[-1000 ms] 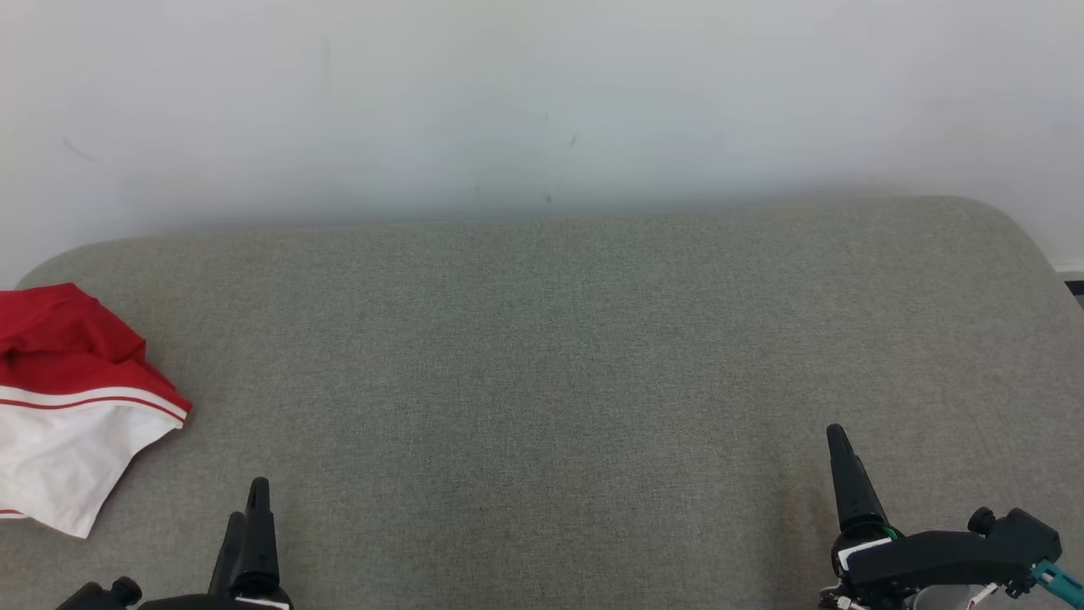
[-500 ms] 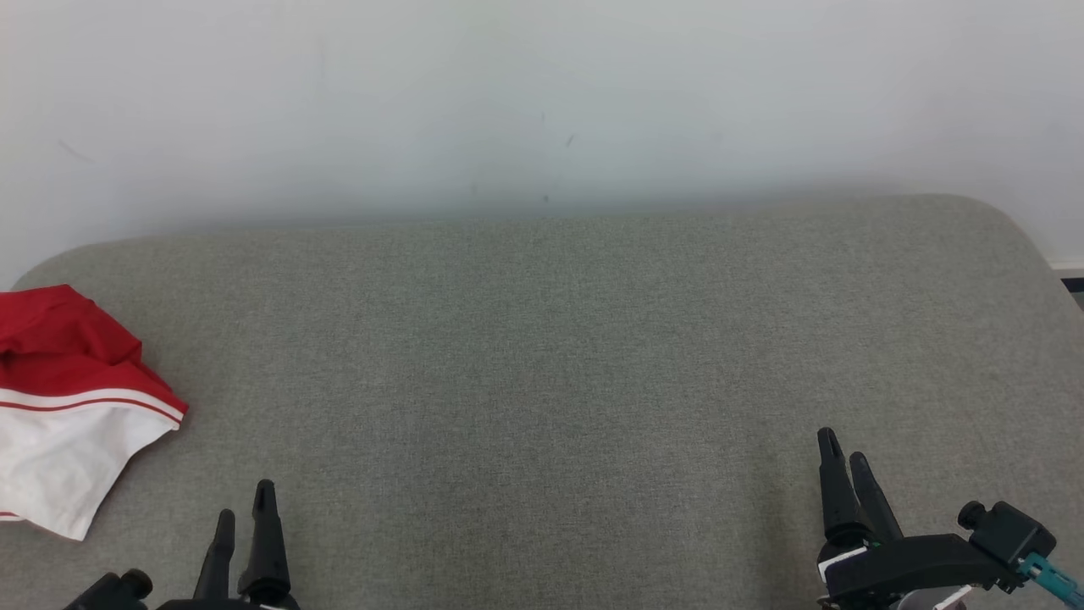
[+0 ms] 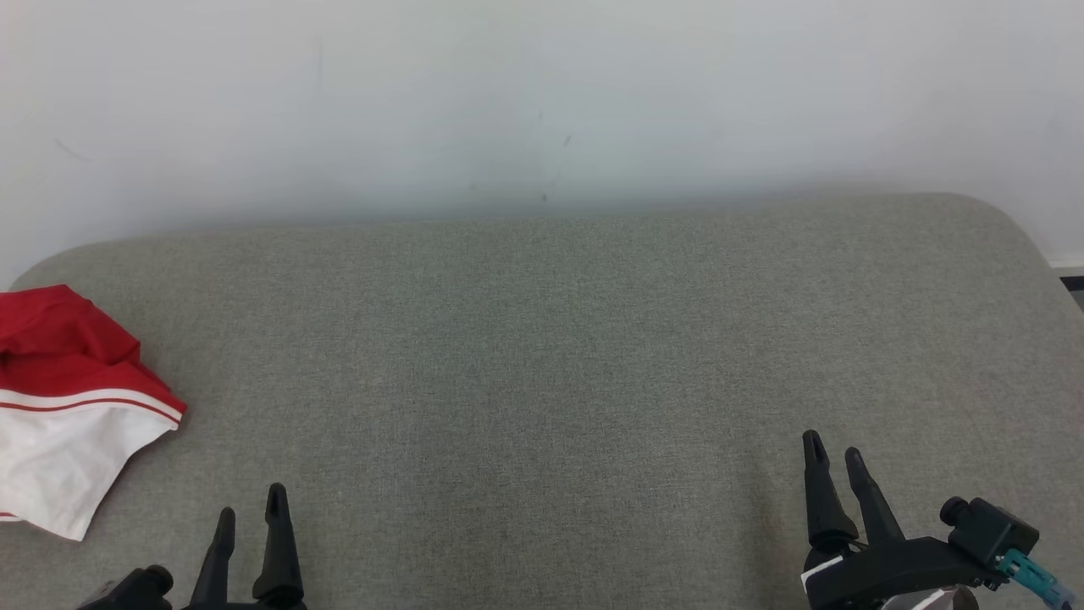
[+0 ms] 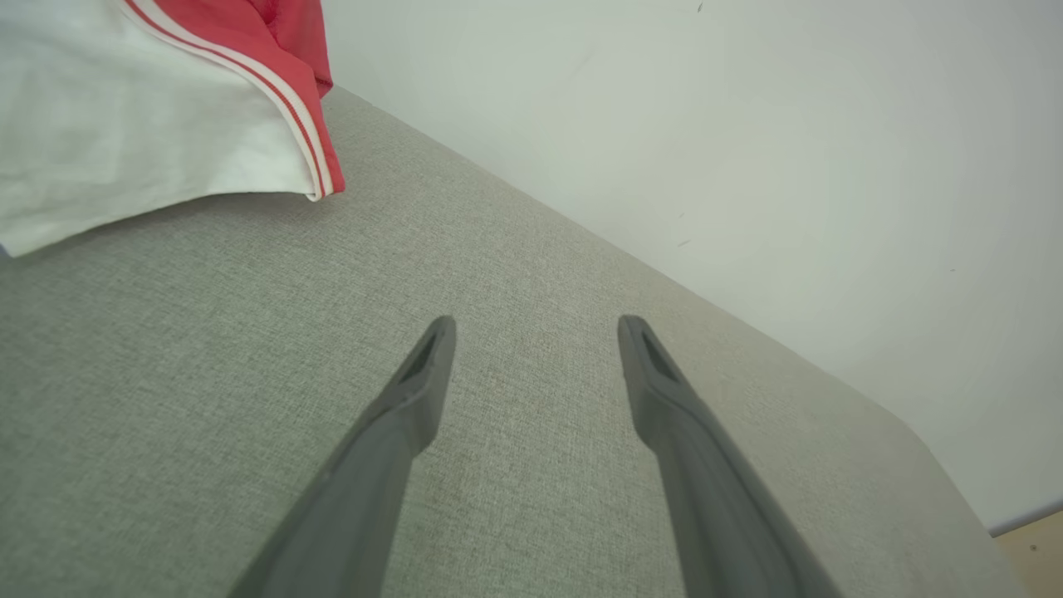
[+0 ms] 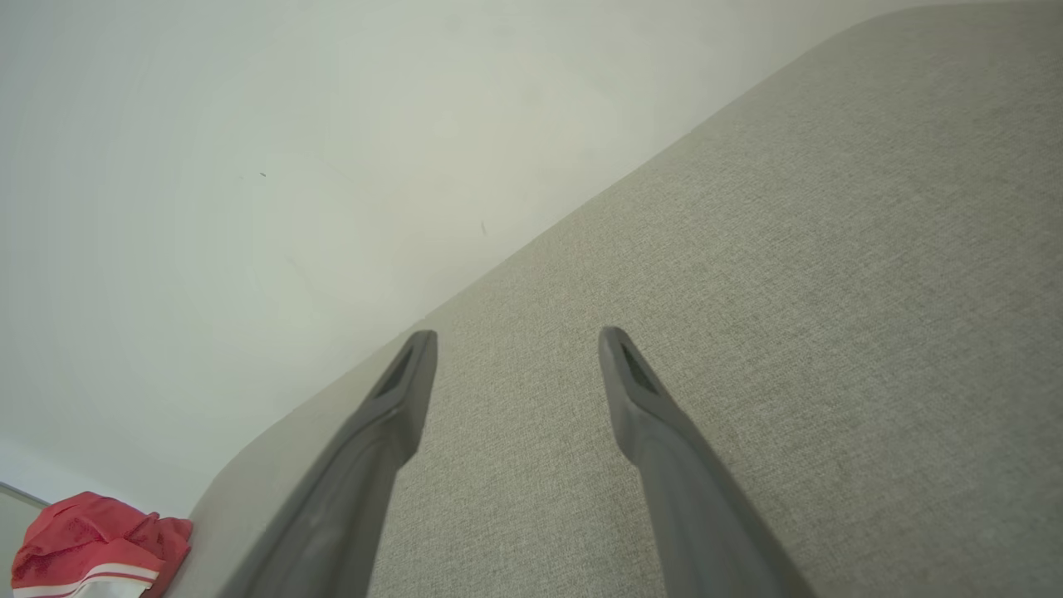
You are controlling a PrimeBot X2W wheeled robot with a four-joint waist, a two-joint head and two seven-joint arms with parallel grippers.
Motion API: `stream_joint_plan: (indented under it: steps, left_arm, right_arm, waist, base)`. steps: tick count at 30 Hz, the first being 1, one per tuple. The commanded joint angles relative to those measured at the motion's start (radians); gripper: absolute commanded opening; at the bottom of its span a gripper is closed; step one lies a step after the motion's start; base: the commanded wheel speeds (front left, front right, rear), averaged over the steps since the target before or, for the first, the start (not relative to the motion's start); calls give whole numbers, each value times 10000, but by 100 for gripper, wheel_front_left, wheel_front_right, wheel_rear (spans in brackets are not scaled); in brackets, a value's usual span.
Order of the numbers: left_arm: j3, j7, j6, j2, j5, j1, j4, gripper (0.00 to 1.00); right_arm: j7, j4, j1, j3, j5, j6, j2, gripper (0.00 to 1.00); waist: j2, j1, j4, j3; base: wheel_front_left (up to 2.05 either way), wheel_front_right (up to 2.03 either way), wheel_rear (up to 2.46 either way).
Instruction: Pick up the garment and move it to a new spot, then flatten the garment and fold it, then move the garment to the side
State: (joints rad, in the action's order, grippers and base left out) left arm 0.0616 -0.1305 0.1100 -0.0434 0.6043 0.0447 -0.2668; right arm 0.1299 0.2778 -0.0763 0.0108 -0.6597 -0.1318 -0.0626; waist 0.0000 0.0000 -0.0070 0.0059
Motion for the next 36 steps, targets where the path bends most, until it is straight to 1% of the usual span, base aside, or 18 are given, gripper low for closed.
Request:
stream_joint_plan:
  steps: [1, 18, 36]
  left_arm:
    - [-25, -73, -30, -68, -254, -1, 94, 100]
    - [-164, -508, -131, -76, -2112, -173, 150, 100]
    - [-279, -914, -212, -83, -3885, -320, 95, 100]
  right_arm:
    - [88, -85, 27, -40, 262, 11, -21, 100]
    - [513, 86, 80, -183, 2253, 14, -2, 100]
    - [917, 272, 171, 109, 4334, 17, 81, 100]
  waist:
    - [0, 0, 3, 2]
    - [0, 0, -56, -2]
    - [0, 0, -69, -40]
  base:
    - [0, 0, 0]
    - [0, 0, 0]
    - [0, 0, 0]
